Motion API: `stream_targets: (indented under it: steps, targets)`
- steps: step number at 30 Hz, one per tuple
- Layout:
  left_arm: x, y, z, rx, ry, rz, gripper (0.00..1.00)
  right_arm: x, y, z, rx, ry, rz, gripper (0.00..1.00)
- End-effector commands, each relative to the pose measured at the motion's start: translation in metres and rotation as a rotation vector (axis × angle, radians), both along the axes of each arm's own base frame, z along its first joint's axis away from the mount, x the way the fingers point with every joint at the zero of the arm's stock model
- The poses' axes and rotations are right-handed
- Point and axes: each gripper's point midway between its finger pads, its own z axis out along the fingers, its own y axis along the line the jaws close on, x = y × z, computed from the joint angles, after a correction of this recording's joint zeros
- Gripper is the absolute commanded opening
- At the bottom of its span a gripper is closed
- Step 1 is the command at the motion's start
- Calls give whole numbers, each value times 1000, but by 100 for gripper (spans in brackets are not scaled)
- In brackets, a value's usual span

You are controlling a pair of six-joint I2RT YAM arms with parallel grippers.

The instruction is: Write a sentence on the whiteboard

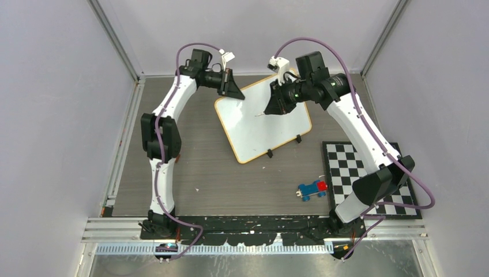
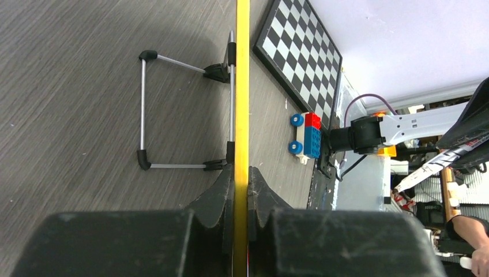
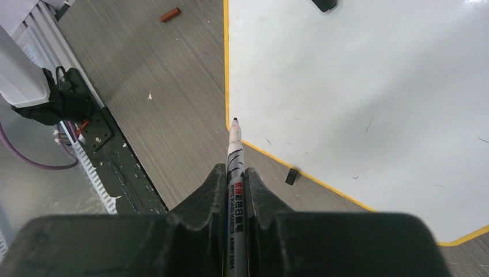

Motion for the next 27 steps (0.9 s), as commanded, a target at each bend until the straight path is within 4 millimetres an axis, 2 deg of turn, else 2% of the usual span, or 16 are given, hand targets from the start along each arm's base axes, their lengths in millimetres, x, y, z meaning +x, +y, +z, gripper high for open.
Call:
stream_targets:
  steps: [1, 12, 17, 18, 20, 23, 25, 27]
  targets:
    - [-40, -15, 13, -27, 42, -115, 0, -12, -3, 23, 48, -42, 15, 0]
    - [-87, -33, 4, 26, 49, -249, 0, -24, -1, 20, 64, -4, 42, 0]
    - [-89, -35, -3, 72, 54, -242, 0, -23, -4, 17, 60, -11, 22, 0]
    - [-87, -35, -4, 83, 56, -230, 6, -23, -4, 17, 58, -13, 20, 0]
    - [-86, -33, 0, 90, 53, -213, 24, -25, -4, 17, 59, -13, 24, 0]
    - [-83, -32, 19, 58, 54, -180, 44, -27, -5, 20, 62, -19, 30, 0]
    - [-81, -28, 34, 41, 43, -156, 51, -28, -5, 21, 67, -18, 32, 0]
    - [-80, -22, 50, 26, 14, -124, 53, -30, -4, 23, 80, -8, 25, 0]
